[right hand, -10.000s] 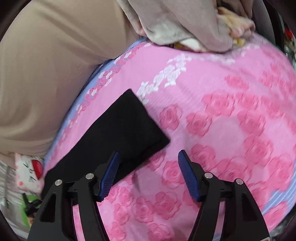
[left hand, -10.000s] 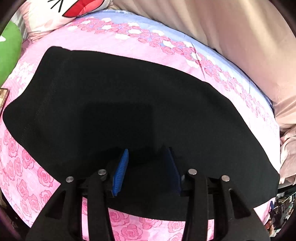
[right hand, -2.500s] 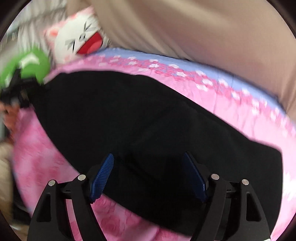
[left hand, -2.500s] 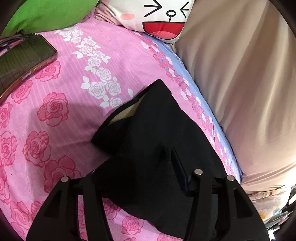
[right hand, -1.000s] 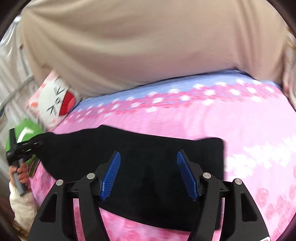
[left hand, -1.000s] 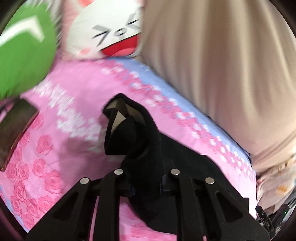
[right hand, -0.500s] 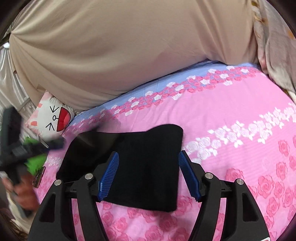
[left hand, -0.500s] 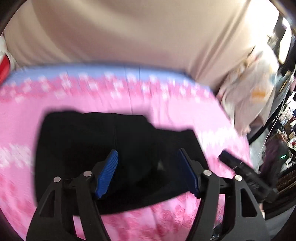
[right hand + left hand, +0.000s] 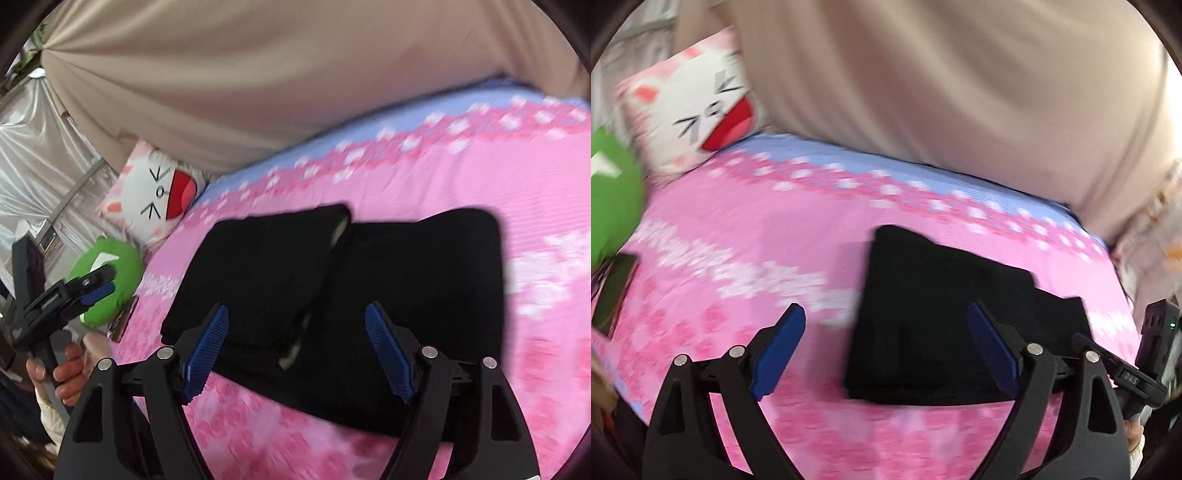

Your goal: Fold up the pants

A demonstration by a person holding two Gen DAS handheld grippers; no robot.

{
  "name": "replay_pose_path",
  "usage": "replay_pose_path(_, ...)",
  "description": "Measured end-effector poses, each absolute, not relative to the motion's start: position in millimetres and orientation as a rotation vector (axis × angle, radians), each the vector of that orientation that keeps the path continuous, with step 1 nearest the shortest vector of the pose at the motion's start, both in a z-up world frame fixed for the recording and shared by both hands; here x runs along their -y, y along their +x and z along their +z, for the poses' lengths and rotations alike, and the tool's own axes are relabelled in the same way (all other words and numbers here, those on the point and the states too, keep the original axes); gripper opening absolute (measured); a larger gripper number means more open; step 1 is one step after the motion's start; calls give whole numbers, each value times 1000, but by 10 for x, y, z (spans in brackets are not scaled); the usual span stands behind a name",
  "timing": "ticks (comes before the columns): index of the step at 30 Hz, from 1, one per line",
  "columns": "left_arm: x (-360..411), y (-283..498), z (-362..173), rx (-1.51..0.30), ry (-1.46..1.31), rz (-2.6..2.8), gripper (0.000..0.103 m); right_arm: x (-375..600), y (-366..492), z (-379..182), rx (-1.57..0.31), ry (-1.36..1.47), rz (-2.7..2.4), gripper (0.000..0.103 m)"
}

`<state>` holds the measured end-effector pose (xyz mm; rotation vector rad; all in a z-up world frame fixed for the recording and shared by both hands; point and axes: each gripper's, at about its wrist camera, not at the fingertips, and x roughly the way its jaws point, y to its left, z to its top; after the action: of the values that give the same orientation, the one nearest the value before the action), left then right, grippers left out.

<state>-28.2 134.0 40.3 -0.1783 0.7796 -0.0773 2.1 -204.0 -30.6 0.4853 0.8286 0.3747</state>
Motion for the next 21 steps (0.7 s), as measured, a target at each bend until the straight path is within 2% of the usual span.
replay_pose_path(4, -1680, -346, 272, -792, -198, -13, 87, 1852, 307, -552, -916, 534, 366, 75)
replay_pose_path(8, -1846, -369, 128, -812, -216, -19, 87, 1551, 340, -554, -919, 520, 392, 75)
replay_pose_path(10, -1878, -338, 65, -824, -235, -31, 87, 1405, 350, -524, -915, 456, 371, 56)
replay_pose_path(11, -1880, -333, 38, -827, -241, -38, 87, 1321, 369, -511, -911, 427, 369, 32)
replay_pose_path(12, -1876, -322, 21, -830, -247, -42, 87, 1283, 408, -512, -915, 442, 383, 28)
replay_pose_path(15, -1832, -301, 18, -830, -256, -58, 87, 1170, 515, -315, -892, 453, 433, 27)
replay_pose_path(17, -1803, -296, 67, -822, -258, -64, 87, 1054, 540, 124, -809, 403, 481, 26)
replay_pose_path(18, -1796, -303, 94, -816, -258, -67, 87, 1047, 513, 302, -768, 380, 489, 20)
replay_pose_path(19, -1783, -319, 147, -805, -259, -69, 87, 1056, 437, 661, -680, 335, 494, 9)
replay_pose_path(21, -1769, -342, 213, -788, -260, -75, 88, 1149, 296, 1054, -604, 298, 501, 9)
